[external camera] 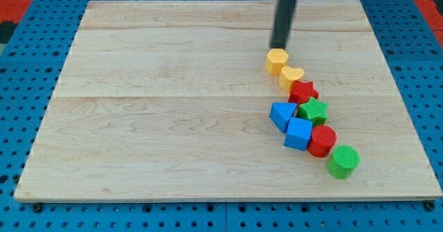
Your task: Separate the red star from the line
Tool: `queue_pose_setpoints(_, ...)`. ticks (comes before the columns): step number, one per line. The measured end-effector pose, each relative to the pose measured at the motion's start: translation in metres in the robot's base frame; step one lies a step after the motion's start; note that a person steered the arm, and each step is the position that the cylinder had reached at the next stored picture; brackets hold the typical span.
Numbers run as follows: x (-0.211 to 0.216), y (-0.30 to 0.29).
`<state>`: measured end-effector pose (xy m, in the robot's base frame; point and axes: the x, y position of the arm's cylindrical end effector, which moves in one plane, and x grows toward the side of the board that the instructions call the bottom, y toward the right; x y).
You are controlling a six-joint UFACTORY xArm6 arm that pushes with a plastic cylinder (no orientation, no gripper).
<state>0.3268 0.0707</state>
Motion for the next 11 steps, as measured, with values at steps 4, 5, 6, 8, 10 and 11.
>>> queue_pose_setpoints(4,0.047,-0.005)
queue_pose_setpoints(5,0.061,-0.015)
queue_pose_setpoints(6,0.077,-0.004)
queue_pose_setpoints(8,0.077,0.005)
queue_pose_setpoints(10,0.076,0.022)
queue_pose_setpoints(11,0.102,-0.008)
